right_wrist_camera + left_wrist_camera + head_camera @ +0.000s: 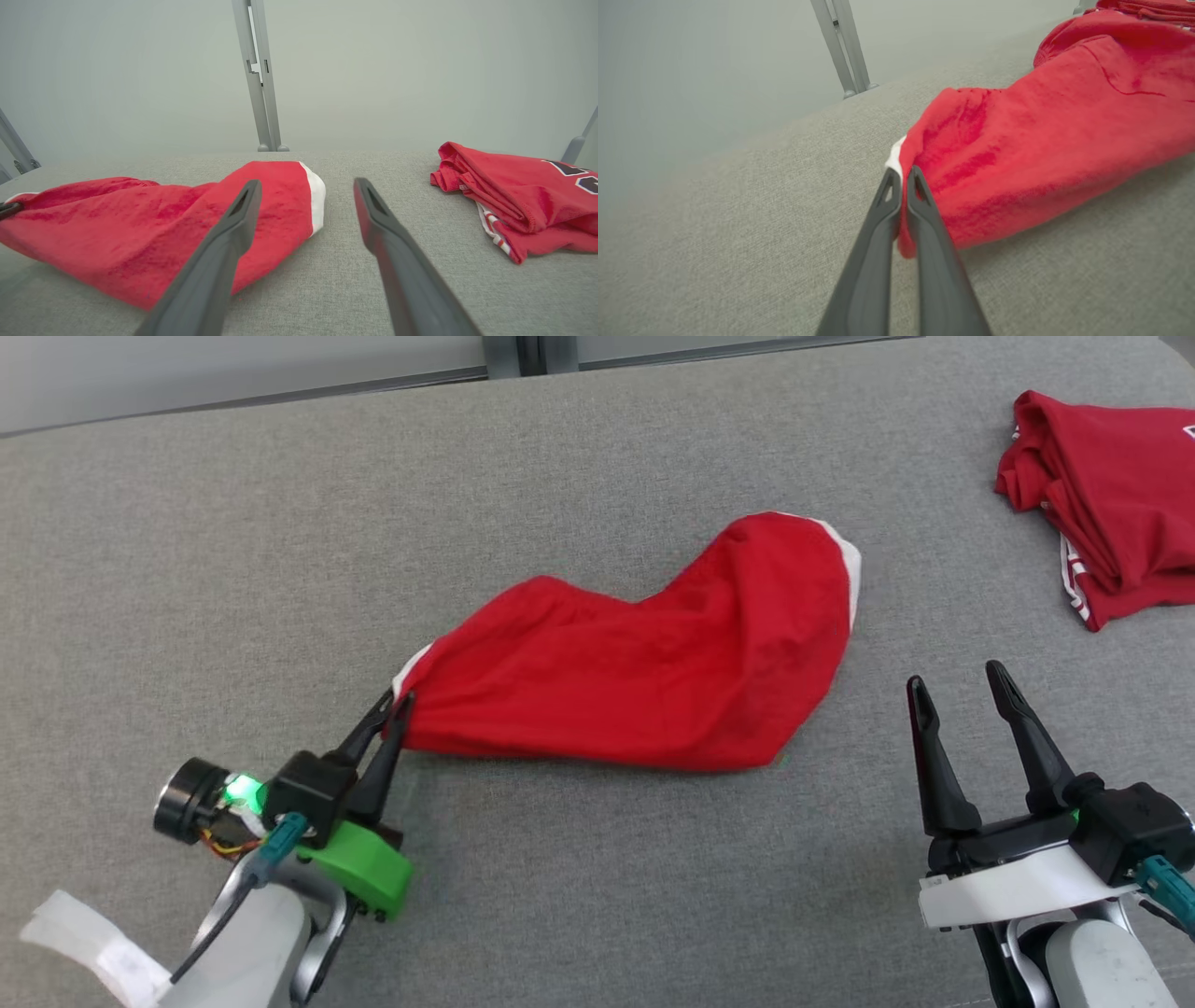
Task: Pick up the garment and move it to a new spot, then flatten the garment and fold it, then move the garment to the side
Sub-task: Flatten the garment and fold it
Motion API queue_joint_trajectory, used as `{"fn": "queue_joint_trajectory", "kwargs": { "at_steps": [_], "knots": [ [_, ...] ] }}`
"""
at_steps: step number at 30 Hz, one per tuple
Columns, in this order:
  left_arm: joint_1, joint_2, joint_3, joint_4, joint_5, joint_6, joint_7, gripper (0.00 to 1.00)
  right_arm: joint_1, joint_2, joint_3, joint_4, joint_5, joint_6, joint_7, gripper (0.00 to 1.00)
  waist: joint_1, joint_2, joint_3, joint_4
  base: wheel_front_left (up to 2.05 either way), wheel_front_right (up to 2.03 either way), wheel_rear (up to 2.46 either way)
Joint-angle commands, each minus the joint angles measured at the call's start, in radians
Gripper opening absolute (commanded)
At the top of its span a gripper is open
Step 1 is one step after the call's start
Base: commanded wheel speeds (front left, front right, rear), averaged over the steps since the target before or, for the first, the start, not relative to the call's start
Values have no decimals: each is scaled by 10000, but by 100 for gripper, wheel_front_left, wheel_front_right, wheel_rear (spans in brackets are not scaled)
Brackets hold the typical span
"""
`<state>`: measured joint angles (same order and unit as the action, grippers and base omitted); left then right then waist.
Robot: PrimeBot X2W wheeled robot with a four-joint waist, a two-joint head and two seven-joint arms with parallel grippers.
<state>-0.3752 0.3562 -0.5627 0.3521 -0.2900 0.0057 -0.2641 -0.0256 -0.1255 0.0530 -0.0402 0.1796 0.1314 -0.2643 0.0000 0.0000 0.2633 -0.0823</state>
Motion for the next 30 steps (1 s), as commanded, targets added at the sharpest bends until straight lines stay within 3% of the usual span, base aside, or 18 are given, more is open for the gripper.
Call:
{"fn": "queue_joint_trajectory", "kwargs": {
  "at_steps": [1, 2, 4, 9, 13, 16, 22, 30],
  "knots": [
    [252, 56, 248, 171, -105, -81, 2, 0, 11, -58, -19, -14, -38, -16, 4, 100, 0, 0, -71, 25, 0, 0, 0],
    [248, 31, 558, 170, -226, -149, 2, 16, 33, -60, -9, -11, -39, -16, 2, 100, 0, 0, -102, 20, 0, 0, 0],
    [247, -43, 1026, 55, -371, -258, 2, 100, 96, -76, 2, 3, -47, -16, 2, 100, 0, 0, -150, -13, 0, 0, 0],
    [-194, -297, 1608, -746, -240, -515, 2, 100, 183, -26, 19, 37, -39, -16, 4, 100, 0, 0, -249, -199, 0, 0, 0],
    [-970, -561, 1397, -1300, 89, -710, 7, 100, 143, 9, 41, 36, -21, -16, 4, 100, 0, 0, -257, -452, 0, 0, 0],
    [-1938, -1059, 936, -1114, 155, -886, 464, 100, 95, 11, 77, -16, -17, -16, 4, 100, 0, 0, -119, -667, 0, 0, 0],
    [-3910, -2505, -112, 1249, -528, -1236, 2113, 100, -228, 91, 281, -40, -20, -16, 4, 100, 0, 0, 472, -1223, 0, 0, 0],
    [-5983, -3025, -859, 4773, -1804, -1361, 3203, 100, -690, 310, 373, -41, -57, -16, 4, 100, 0, 0, 1432, -1911, 0, 0, 0]
  ]
}}
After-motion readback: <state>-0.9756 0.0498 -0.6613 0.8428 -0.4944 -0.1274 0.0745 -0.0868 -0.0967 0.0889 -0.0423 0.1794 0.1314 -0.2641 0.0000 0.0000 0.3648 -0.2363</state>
